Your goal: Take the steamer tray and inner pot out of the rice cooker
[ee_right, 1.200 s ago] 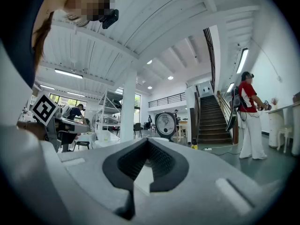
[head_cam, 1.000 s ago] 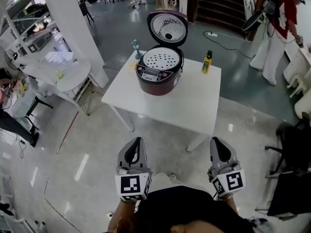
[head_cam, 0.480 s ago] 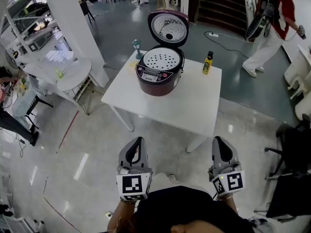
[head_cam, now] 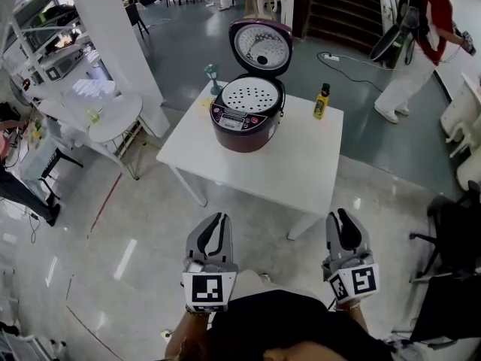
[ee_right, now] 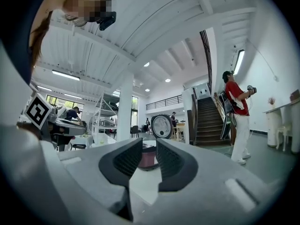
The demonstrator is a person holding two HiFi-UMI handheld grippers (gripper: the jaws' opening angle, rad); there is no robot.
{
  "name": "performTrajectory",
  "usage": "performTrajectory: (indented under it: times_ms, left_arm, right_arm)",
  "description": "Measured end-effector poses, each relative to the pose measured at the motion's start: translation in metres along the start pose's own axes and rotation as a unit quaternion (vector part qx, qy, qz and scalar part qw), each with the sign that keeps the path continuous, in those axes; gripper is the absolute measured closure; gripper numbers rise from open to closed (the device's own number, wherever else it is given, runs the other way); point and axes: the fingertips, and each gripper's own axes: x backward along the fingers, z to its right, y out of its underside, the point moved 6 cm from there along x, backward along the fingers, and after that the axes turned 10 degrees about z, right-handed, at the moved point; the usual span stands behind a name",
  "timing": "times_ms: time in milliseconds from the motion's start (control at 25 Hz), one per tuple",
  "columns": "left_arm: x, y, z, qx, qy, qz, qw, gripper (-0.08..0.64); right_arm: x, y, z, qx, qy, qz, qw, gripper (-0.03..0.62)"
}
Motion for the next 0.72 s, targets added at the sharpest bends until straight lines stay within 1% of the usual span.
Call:
performTrajectory:
  times_ms: [40,80,120,160,200,280,400,480,520,600,640,720]
  left_arm:
    - [0.0,0.001,-0.001,0.007,-0.001,-0.002,1.0,0.54]
    - [0.0,0.003,-0.002,0.011,0.0,-0.01,0.9999,0.49]
    - [0.001,0.006,-0.002,0.014,0.001,-0.02,0.9997,0.388]
    - [0.001,0.007,-0.002,0.015,0.001,-0.025,0.9996,0.343]
    - [0.0,0.006,-0.002,0.016,0.0,-0.022,0.9996,0.336]
    - [0.0,0.003,-0.002,0.013,-0.005,-0.009,0.9999,0.307]
    - [-0.001,0.0,-0.001,-0.004,-0.004,0.002,1.0,0.237]
    - [0.0,0.001,-0.002,-0.016,-0.007,0.002,0.9999,0.197]
    - [0.002,0.001,-0.003,-0.014,-0.011,-0.001,0.9998,0.182]
    - [0.002,0.001,-0.005,-0.001,-0.022,0.0,0.9998,0.152]
    - [0.002,0.001,-0.006,0.006,-0.028,0.001,0.9996,0.147]
    - [0.004,0.006,-0.012,0.018,-0.04,-0.011,0.999,0.146]
  right_arm:
    - [0.0,0.0,0.0,-0.001,-0.001,0.002,1.0,0.513]
    - [0.0,-0.001,0.001,-0.002,-0.003,0.005,1.0,0.497]
    - [0.0,-0.002,0.002,-0.003,-0.004,0.007,1.0,0.475]
    - [0.0,-0.002,0.003,-0.005,-0.004,0.009,1.0,0.447]
    - [0.0,-0.002,0.004,-0.005,-0.004,0.011,1.0,0.415]
    - [0.0,-0.002,0.007,-0.005,-0.003,0.014,1.0,0.377]
    - [-0.005,-0.001,0.009,-0.003,0.0,0.011,1.0,0.326]
    - [-0.006,-0.001,0.009,0.0,-0.002,0.011,1.0,0.312]
    - [-0.007,0.0,0.009,0.001,-0.004,0.01,1.0,0.307]
    - [-0.01,0.003,0.009,0.001,-0.01,0.006,1.0,0.299]
    - [-0.012,0.004,0.009,0.001,-0.013,0.005,1.0,0.299]
    - [-0.015,0.006,0.008,0.006,-0.018,0.005,1.0,0.299]
